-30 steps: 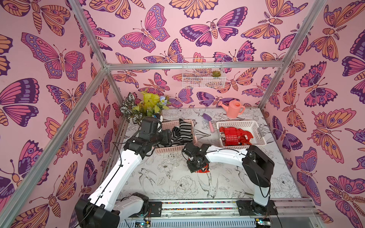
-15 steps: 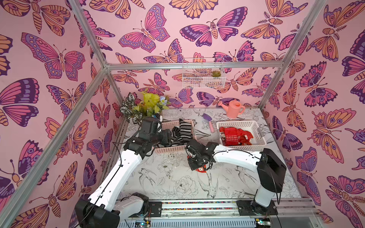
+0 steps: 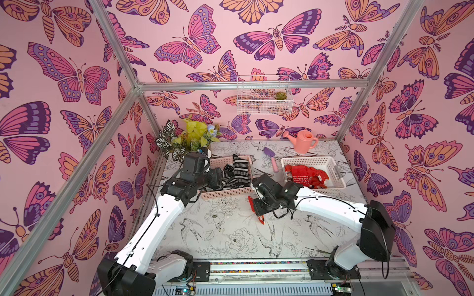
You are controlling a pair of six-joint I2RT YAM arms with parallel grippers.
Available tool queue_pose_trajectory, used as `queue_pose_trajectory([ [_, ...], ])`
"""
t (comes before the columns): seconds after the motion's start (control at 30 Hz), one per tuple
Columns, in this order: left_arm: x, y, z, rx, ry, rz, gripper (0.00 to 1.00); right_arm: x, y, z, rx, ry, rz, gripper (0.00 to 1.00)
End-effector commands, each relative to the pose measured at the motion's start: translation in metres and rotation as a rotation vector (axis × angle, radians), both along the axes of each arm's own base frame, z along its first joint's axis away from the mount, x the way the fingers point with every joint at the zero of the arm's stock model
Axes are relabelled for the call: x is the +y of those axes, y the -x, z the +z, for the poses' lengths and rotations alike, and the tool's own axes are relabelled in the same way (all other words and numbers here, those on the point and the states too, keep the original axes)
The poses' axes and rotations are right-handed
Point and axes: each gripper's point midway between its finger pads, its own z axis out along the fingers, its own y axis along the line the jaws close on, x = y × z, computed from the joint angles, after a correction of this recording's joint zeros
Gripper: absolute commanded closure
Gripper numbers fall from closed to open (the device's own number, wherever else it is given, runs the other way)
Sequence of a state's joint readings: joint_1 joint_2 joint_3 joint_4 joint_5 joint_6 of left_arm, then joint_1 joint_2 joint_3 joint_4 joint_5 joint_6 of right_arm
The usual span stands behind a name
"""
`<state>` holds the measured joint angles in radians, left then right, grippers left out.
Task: Sort the socks into the basket by color
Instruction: Pick up the sock at the center of the board, then place the sock in the bin.
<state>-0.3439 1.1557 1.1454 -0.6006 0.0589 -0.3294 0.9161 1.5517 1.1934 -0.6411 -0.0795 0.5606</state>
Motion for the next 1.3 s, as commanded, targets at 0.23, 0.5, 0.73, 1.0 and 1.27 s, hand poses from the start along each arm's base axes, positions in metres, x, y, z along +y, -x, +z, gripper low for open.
queue_pose_trajectory([
  [0.23, 0.005, -0.001, -0.009, 0.021, -0.023, 0.011, 0.33, -0.035, -0.013, 0.037, -0.059, -0.068, -0.059, 0.95],
  [0.5, 0.004, -0.003, -0.010, 0.024, -0.022, 0.010, 0.33, -0.074, -0.030, 0.062, -0.112, -0.092, -0.140, 0.95],
  [0.73, 0.004, -0.003, -0.012, 0.028, -0.022, 0.009, 0.33, -0.113, -0.046, 0.080, -0.161, -0.097, -0.222, 0.95],
  [1.0, 0.003, -0.004, -0.013, 0.032, -0.022, 0.006, 0.33, -0.151, -0.060, 0.090, -0.176, -0.090, -0.296, 0.95],
  [1.27, 0.000, -0.007, -0.018, 0.048, -0.021, 0.001, 0.33, -0.197, -0.074, 0.104, -0.212, -0.062, -0.390, 0.96],
])
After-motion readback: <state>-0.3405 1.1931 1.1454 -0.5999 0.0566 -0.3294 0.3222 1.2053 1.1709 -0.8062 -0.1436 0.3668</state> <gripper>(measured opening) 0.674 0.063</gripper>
